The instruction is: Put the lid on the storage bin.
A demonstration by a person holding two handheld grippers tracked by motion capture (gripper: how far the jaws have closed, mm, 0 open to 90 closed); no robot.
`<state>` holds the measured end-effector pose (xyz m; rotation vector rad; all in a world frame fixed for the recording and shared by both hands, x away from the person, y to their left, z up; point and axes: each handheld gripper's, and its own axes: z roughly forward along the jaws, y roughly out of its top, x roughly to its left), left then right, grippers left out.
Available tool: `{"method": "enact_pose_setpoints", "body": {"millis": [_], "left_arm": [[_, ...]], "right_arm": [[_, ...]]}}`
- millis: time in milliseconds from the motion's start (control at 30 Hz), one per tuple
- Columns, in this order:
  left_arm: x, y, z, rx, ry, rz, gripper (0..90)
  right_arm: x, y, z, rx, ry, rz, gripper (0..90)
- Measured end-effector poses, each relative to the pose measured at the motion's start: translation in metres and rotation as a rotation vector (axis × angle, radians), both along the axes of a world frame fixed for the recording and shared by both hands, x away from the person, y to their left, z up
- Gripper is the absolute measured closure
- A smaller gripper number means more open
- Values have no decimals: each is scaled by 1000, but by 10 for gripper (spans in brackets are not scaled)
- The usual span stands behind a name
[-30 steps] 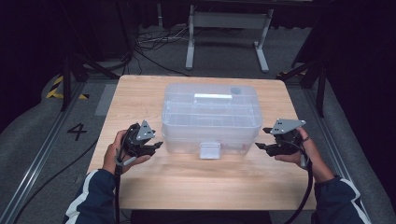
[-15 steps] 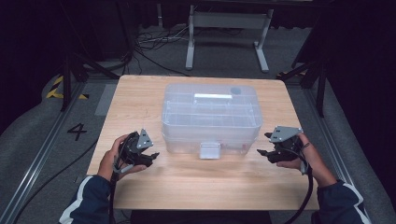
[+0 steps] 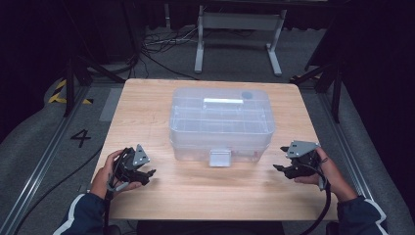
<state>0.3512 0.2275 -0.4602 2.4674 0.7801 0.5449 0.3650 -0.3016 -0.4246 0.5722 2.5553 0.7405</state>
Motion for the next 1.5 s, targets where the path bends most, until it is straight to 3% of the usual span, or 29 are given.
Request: {"method": "enact_pose_setpoints", "body": {"millis": [233, 300, 400, 633, 767, 833, 1033, 1300, 1500], "left_arm": [[-9, 10, -8, 2, 17, -2, 224], [-13, 16, -11, 2, 22, 3, 224], [-13, 22, -12, 14, 24, 7, 233], [-18, 48, -17, -38, 40, 59, 219], [-18, 60, -22, -92, 59, 87, 212], [-18, 62, -23, -93, 62, 89, 206], [-19, 72, -27, -150, 79, 104, 201], [-20, 78, -34, -245, 120, 106, 197], [-21, 78, -38, -268, 101, 129, 155]], "right_arm": [[-9, -14, -9, 9, 4, -42, 336], [-13, -25, -16, 44, 12, -85, 340], [-14, -31, -21, 37, 10, -117, 340], [-19, -49, -36, 38, 45, -165, 334], [-23, -56, -44, 37, 38, -164, 332], [-25, -61, -47, 62, 45, -163, 332], [-28, -73, -54, 105, 51, -195, 317], [-31, -91, -61, 224, 85, -257, 294], [-30, -98, -69, 310, 105, -296, 256]]}}
